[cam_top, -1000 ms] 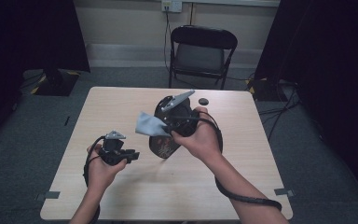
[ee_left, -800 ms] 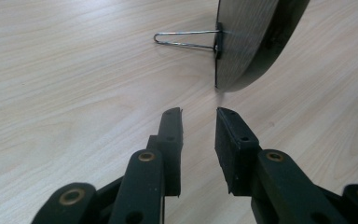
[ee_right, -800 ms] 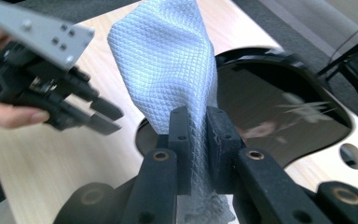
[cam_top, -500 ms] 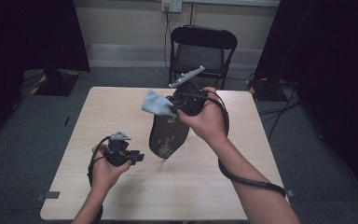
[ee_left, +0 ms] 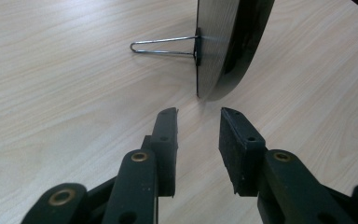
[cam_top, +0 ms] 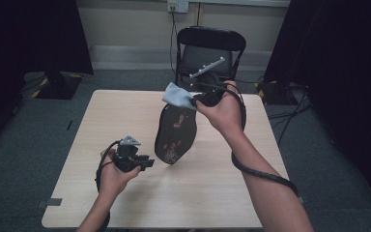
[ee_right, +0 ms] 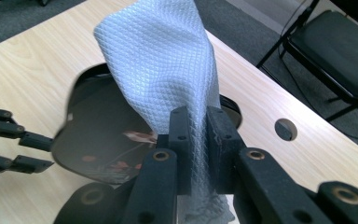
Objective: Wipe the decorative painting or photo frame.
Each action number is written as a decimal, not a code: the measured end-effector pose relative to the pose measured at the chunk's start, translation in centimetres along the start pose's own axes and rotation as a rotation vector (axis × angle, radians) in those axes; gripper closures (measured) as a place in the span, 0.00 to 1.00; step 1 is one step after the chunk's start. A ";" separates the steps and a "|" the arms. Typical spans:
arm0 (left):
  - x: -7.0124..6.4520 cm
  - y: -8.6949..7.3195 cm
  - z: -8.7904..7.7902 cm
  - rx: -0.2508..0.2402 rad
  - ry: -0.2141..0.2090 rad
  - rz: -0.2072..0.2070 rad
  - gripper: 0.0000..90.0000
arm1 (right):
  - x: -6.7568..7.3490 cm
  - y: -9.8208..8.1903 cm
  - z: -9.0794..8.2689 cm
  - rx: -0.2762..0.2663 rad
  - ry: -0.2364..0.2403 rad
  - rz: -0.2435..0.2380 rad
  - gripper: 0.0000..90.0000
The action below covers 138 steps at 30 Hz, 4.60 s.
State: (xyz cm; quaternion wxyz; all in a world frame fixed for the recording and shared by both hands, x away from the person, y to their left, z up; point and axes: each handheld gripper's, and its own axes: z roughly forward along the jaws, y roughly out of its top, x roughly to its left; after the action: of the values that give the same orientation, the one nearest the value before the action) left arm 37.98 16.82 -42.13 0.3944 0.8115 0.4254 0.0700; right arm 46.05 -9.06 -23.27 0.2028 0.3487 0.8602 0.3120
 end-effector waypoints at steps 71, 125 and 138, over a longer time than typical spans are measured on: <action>-0.3 1.5 1.4 0.005 -0.042 0.111 0.87 | -3.0 -9.0 9.6 0.166 -0.050 0.164 0.91; -0.5 1.0 1.3 -0.011 -0.025 0.106 0.87 | 0.5 -17.0 14.6 0.278 0.088 0.179 0.91; -0.5 0.8 1.2 -0.010 -0.024 0.084 0.87 | 2.2 -18.4 13.0 0.255 0.130 0.154 0.91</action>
State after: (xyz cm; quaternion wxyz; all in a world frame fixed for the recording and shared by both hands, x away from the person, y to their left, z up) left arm 38.72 15.49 -42.29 0.4004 0.8273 0.3861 0.0788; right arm 43.23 -12.67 -45.50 0.0766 0.4155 0.8749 0.2368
